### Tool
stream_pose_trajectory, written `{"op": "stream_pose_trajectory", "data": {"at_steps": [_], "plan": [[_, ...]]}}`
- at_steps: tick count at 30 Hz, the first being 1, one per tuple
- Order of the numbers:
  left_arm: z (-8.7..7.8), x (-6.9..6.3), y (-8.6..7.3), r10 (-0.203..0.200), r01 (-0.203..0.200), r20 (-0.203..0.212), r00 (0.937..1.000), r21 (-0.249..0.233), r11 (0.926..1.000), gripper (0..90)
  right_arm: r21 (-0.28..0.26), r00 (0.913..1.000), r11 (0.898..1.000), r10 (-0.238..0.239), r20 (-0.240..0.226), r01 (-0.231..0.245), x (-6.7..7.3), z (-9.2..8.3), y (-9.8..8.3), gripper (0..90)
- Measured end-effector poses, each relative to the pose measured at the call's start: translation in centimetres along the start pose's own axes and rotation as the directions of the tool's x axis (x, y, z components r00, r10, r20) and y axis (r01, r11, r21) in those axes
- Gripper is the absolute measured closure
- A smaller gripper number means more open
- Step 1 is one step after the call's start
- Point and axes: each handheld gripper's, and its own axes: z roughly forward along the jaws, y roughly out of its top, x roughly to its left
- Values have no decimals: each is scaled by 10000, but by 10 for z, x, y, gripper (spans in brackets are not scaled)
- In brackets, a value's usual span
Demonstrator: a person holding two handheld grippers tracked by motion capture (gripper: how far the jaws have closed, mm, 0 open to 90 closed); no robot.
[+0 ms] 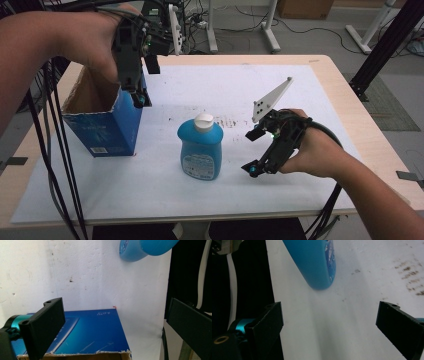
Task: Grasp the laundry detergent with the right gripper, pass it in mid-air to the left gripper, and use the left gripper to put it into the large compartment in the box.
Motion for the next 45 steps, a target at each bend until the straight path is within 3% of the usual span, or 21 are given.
{"op": "stream_pose_trajectory", "data": {"at_steps": [6,13,16,23,26,39,43,45], "plan": [[3,-3,2,95,-95,45,9999,34,9999,17,-552,9998,9984,-149,-143,141,5,20,6,64],[4,-3,3,80,-80,100,9999,11,10000,17,-1310,9997,9911,-261,-29,255,9,31,12,64],[4,-4,3,79,-78,113,9999,-64,9999,17,-1829,9995,9827,-310,3,305,11,36,15,64],[4,-5,2,114,-112,114,9999,-180,9998,17,-2303,9994,9726,-333,-39,315,13,45,18,65],[4,-6,1,66,-61,172,9998,-292,9996,17,-2686,9997,9629,-236,103,255,15,50,19,66],[5,-7,-2,108,-103,178,9998,-287,9995,17,-3455,9998,9384,-21,210,92,17,66,17,69],[5,-8,-1,184,-177,186,9997,-332,9993,17,-3690,9998,9294,-6,215,85,17,70,17,88],[5,-8,0,204,-197,205,9996,-343,9992,17,-3838,9996,9232,-92,254,182,18,70,16,145]]}}
